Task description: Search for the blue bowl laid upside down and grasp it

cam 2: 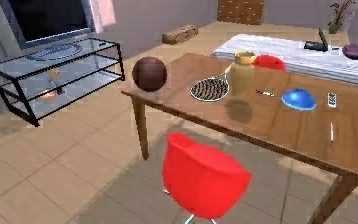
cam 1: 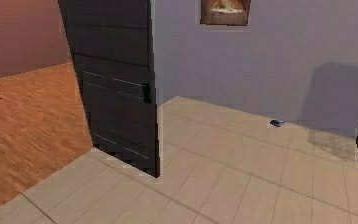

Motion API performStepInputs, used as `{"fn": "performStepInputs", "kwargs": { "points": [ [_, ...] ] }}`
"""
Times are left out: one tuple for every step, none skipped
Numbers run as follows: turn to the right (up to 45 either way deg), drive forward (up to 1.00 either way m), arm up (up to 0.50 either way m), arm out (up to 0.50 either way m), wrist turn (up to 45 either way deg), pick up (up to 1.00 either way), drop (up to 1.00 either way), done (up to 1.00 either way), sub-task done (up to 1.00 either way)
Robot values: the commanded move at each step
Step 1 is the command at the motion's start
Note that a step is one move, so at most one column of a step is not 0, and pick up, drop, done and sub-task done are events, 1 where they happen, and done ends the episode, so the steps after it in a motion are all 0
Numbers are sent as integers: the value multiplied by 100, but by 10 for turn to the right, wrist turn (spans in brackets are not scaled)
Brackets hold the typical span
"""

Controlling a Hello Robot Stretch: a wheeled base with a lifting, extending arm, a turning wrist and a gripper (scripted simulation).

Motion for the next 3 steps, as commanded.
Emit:
{"fn": "performStepInputs", "kwargs": {
  "points": [
    [240,0,0,0,0,0,0,0,0],
    [0,40,0,0,0,0,0,0,0],
    [120,0,0,0,0,0,0,0,0]
  ]
}}
